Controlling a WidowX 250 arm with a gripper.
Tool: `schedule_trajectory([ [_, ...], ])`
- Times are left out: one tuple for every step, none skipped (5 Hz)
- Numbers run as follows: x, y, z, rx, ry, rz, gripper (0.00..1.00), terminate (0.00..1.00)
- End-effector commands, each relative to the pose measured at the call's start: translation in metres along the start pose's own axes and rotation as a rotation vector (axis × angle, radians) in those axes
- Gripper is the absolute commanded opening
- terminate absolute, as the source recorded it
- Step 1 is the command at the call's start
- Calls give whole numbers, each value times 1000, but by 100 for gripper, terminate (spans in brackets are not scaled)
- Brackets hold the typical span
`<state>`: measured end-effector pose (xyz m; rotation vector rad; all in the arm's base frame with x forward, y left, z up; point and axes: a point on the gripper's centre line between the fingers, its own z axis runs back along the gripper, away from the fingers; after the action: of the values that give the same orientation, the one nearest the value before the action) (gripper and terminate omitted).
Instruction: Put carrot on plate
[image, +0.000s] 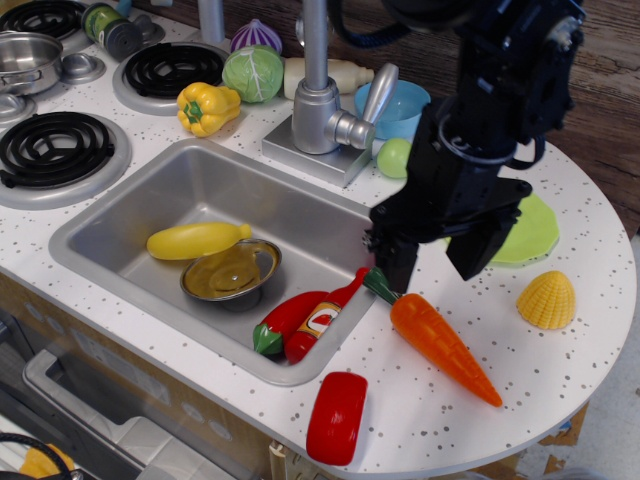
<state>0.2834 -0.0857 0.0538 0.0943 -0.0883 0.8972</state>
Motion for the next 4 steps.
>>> schedule_trajectory([
  [-8,-9,-11,-64,-6,42,100,0],
  [-10,-8,-19,-75,-9,42,100,0],
  [-12,-5,-26,-88,-5,50,100,0],
  [-14,-3,-38,-140,16,46,100,0],
])
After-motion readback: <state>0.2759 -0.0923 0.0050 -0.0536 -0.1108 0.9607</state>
